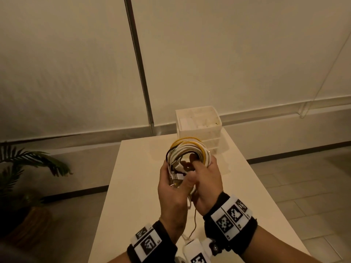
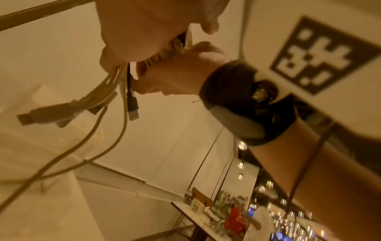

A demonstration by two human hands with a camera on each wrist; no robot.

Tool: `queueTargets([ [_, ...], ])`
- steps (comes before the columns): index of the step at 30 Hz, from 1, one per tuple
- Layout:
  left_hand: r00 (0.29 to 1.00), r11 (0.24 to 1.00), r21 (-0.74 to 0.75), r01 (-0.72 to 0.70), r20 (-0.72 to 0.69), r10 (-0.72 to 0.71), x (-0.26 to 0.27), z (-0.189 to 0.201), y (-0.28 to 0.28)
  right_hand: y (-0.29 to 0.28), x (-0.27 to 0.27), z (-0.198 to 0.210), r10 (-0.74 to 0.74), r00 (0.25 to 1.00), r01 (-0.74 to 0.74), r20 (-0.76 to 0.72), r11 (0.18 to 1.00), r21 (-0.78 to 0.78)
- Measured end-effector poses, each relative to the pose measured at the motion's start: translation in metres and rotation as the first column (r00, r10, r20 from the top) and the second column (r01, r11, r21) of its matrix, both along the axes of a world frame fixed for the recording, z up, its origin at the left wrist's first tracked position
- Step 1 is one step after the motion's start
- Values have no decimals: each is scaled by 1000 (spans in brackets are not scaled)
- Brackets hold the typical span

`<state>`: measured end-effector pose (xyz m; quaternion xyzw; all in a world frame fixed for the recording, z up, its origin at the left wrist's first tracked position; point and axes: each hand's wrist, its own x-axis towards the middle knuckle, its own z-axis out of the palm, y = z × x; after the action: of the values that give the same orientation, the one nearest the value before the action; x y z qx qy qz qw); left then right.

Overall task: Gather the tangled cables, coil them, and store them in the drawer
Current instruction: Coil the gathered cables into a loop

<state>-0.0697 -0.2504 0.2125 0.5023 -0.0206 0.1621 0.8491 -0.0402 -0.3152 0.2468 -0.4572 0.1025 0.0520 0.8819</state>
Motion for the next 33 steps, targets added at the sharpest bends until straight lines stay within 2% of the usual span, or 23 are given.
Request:
queueTargets([
  [3,997,996,89,-3,72,-4,-5,-6,5,-6,1,-6,27,998,-23,-59,998,65],
  [7,974,977,192,88,189,-125,-10,-16,10,-12,-1,-9,99,989,-78,-109,980,181],
  [9,975,979,198,53,202,-94,-8,-16,10,-11,-5,-11,122,990,-113,-67,986,119],
  [13,973,992,110,-66,226,39,-12,-13,7,-6,-20,-19,123,992,-123,40,992,-15],
  [16,972,984,55,-170,174,158,-14,-11,2,-2,-31,-36,67,991,-55,116,992,-112],
  [19,952,957,76,-279,150,266,-6,-8,2,7,-34,-44,19,983,17,183,981,-192],
  [22,923,939,117,-322,258,285,3,-6,11,8,-33,-43,18,964,64,264,952,-298],
  [26,895,909,251,-331,387,219,1,2,22,1,-34,-41,84,950,27,301,938,-345],
  [29,898,914,232,-332,374,231,0,5,23,3,-34,-39,56,940,66,337,937,-342],
  [33,910,926,167,-339,308,277,-1,5,24,11,-31,-45,33,923,148,383,890,-432],
])
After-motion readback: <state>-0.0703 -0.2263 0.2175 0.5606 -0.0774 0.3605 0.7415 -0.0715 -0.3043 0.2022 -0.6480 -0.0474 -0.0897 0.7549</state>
